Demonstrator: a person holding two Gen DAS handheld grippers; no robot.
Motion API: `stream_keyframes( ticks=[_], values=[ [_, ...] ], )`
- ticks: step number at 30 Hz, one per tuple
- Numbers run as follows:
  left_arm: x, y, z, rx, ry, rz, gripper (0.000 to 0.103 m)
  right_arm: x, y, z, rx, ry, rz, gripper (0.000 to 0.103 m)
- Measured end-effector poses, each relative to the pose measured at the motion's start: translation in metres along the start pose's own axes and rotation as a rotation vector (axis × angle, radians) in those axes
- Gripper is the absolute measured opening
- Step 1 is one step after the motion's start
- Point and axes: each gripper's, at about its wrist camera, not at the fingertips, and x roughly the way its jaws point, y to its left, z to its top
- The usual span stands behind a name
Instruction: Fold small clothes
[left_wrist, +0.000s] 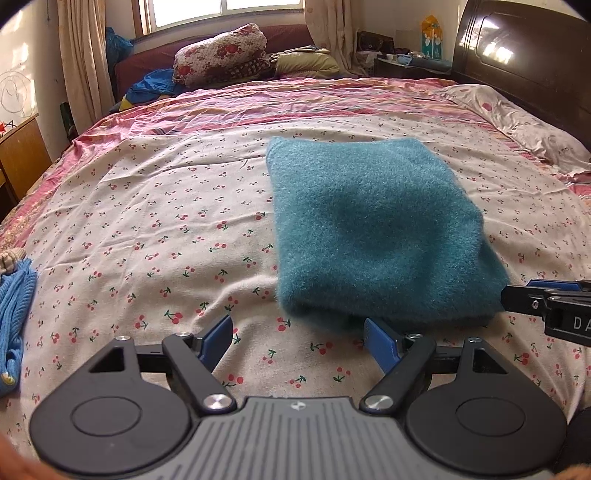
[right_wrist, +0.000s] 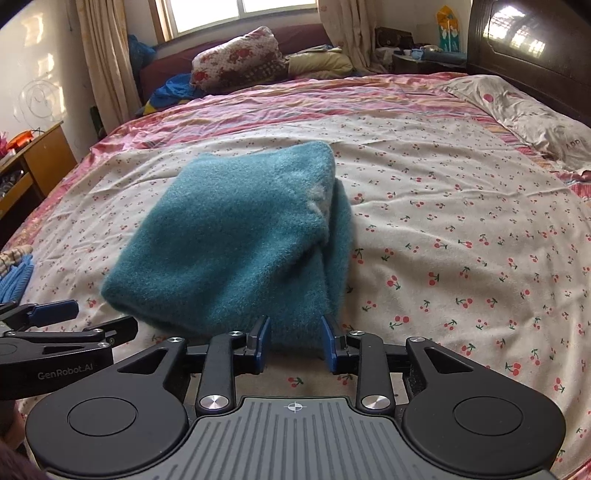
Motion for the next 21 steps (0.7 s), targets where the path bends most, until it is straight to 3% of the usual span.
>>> stream_keyframes(
  ticks=[16,21],
  values=[
    [-0.007,-0.001,-0.011,-0.011,0.004,-0.017,0.085,-0.006,0.007,-0.018,-0.005,0.016,0.011,0.035],
    [-0.008,-0.001,-0.014,-0.012,0.006,-0.017,0.09,-0.009,0.009,-0.021,-0.007,0.016,0.011,0.037]
  ],
)
